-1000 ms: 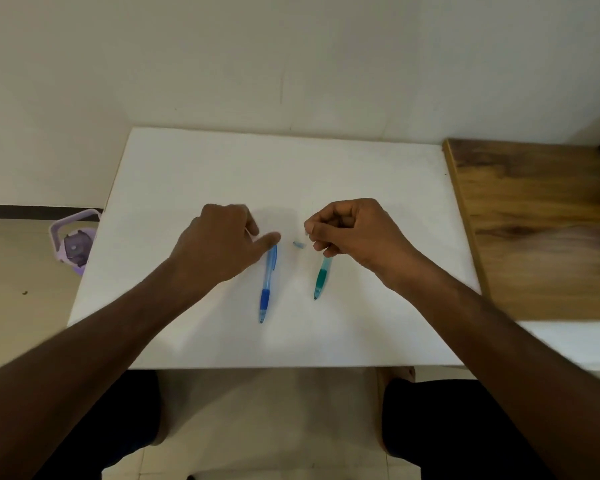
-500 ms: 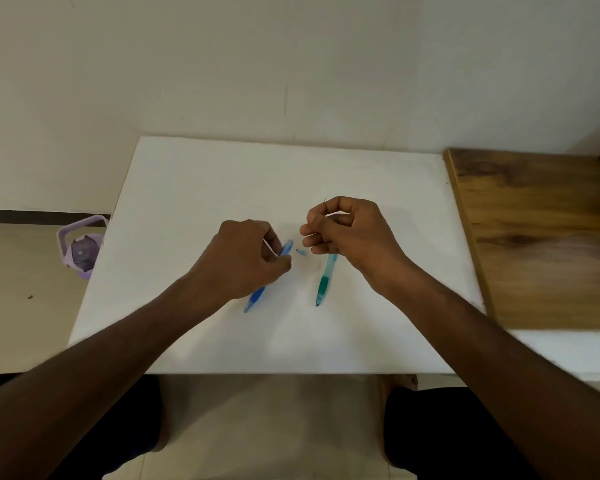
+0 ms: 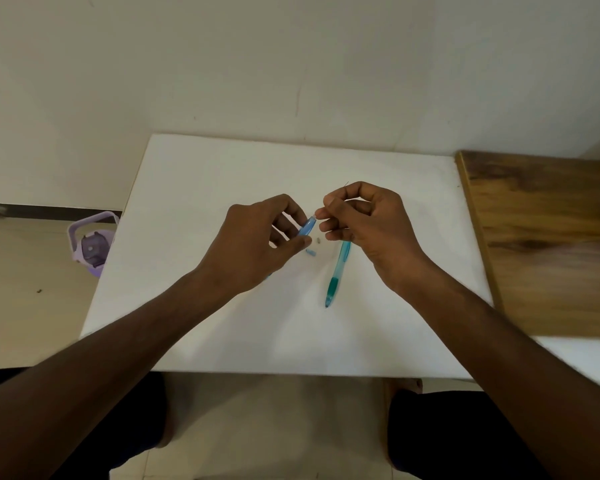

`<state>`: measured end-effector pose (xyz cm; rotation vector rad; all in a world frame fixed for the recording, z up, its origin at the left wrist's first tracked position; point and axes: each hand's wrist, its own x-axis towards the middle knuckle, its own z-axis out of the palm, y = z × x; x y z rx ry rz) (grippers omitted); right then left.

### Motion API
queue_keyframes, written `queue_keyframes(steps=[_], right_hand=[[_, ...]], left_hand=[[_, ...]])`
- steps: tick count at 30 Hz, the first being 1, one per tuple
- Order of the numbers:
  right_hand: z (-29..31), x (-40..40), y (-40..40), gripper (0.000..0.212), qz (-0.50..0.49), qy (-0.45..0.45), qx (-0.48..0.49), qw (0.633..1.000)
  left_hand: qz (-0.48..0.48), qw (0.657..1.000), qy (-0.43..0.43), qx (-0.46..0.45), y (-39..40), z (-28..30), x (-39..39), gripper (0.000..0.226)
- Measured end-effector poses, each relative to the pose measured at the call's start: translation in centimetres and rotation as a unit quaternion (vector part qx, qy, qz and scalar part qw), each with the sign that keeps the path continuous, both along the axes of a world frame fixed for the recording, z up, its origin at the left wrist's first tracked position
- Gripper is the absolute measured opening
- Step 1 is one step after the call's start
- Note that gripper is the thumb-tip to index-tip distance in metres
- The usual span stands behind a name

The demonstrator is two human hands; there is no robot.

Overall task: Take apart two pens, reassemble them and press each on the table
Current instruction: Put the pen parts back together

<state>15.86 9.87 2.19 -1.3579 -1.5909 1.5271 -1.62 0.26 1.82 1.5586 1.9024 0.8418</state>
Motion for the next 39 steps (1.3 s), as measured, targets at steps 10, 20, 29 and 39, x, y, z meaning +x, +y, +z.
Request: queue_keyframes(steps=[10, 20, 29, 39], right_hand=[[-0.08, 0.17, 0.11, 0.018, 0.005, 0.009, 0.003, 1.0], [-0.06, 0.29, 0.14, 0.02, -0.002, 0.009, -0.007, 1.0], [0.05, 0.36, 0.19, 0.02, 0.004, 0.001, -0.003, 1.0], [0.1, 0.41, -0.12, 0.012, 0.049, -0.038, 0.037, 0.997]], left_hand=[[0.001, 1.0, 0.004, -0.013, 0.04, 0.37, 0.69, 0.025], [-0.009, 1.0, 0.015, 0.001, 0.09, -0.16, 0.7, 0.026], [-0.005, 1.0, 0.018, 0.0, 0.21, -0.06, 0.71, 0.026], [0.015, 0.999, 0.018, 0.022, 0.08, -0.18, 0.71, 0.026]])
